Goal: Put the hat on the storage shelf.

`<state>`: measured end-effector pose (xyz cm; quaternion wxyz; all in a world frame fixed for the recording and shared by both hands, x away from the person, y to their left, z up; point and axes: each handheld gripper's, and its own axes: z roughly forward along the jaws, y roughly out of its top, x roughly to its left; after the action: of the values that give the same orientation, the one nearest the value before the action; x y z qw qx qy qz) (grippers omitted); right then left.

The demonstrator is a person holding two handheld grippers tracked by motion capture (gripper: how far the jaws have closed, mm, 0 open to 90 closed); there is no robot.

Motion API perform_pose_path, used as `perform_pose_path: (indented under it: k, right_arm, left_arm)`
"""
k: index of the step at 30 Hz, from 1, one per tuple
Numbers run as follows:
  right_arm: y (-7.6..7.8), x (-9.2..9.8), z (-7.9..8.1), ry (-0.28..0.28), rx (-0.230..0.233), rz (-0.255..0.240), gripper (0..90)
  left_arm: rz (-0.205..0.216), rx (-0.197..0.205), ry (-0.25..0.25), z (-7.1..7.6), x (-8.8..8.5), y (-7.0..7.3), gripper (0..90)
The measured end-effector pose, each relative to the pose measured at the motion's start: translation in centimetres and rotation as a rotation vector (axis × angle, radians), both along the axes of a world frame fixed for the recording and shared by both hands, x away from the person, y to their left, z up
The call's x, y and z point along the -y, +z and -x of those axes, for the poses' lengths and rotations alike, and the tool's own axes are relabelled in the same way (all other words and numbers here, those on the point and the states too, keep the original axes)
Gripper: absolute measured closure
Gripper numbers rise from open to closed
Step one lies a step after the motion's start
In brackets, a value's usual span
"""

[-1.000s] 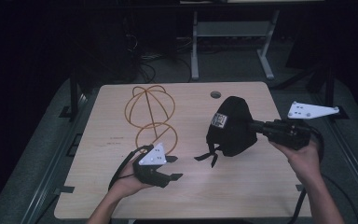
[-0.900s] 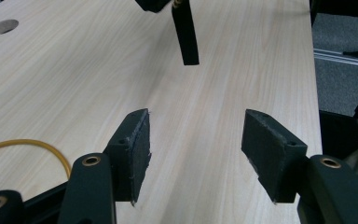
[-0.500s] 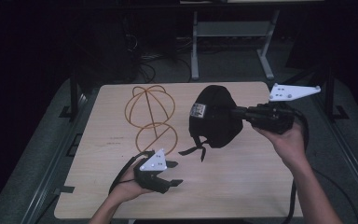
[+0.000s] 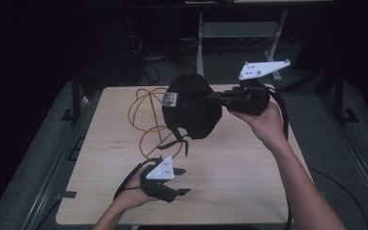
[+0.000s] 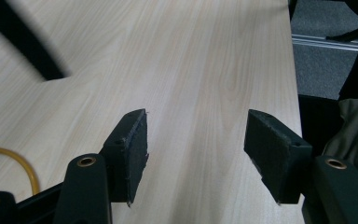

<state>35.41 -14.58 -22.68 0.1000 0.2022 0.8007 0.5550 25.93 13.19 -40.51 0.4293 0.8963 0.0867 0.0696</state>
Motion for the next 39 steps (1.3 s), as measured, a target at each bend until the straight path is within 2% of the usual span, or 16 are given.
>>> perform_pose_path:
  k: [1, 3, 4, 5, 6, 8, 10, 22, 25, 30, 39]
  right_arm:
    - [0.5, -1.2, -0.6, 0.016, 0.0, 0.004, 86.1]
    - [0.7, -1.6, -0.8, 0.023, 0.0, 0.006, 86.1]
    - [1.2, -2.8, -1.2, 0.039, 0.001, 0.017, 86.0]
    - [1.2, -2.8, -1.2, 0.039, 0.001, 0.017, 86.0]
    - [1.5, -3.8, -1.5, 0.054, -0.006, 0.023, 86.1]
    - [1.5, -4.2, -1.7, 0.06, -0.004, 0.026, 86.1]
    - [1.8, -5.5, -2.3, 0.074, -0.01, 0.033, 86.0]
    - [2.6, -10.0, -4.6, 0.109, -0.028, 0.081, 85.9]
    - [2.7, -11.1, -5.1, 0.117, -0.035, 0.089, 85.9]
    - [2.6, -12.7, -6.0, 0.122, -0.057, 0.11, 85.8]
    - [1.8, -14.7, -7.4, 0.113, -0.094, 0.107, 85.3]
  left_arm:
    - [-0.005, 0.006, -0.008, 0.0, 0.0, 0.0, 39.3]
    - [-0.006, 0.006, -0.009, 0.0, 0.1, 0.0, 39.1]
    - [-0.008, 0.011, -0.008, 0.0, 0.1, 0.0, 37.4]
    - [-0.008, 0.011, -0.008, 0.0, 0.1, 0.0, 37.1]
    - [-0.002, 0.009, -0.003, 0.0, 0.2, -0.1, 37.1]
    - [-0.001, 0.006, -0.001, -0.1, 0.1, 0.0, 37.1]
    - [0.002, -0.001, 0.002, -0.1, 0.0, 0.0, 37.0]
    - [0.001, 0.002, 0.001, -0.4, 0.0, -0.1, 35.8]
    - [0.005, -0.01, 0.003, -0.4, -0.1, -0.2, 35.8]
    - [0.007, -0.007, 0.008, -0.6, -0.2, -0.2, 35.8]
    - [0.02, -0.019, 0.002, -0.7, -0.1, -0.4, 35.8]
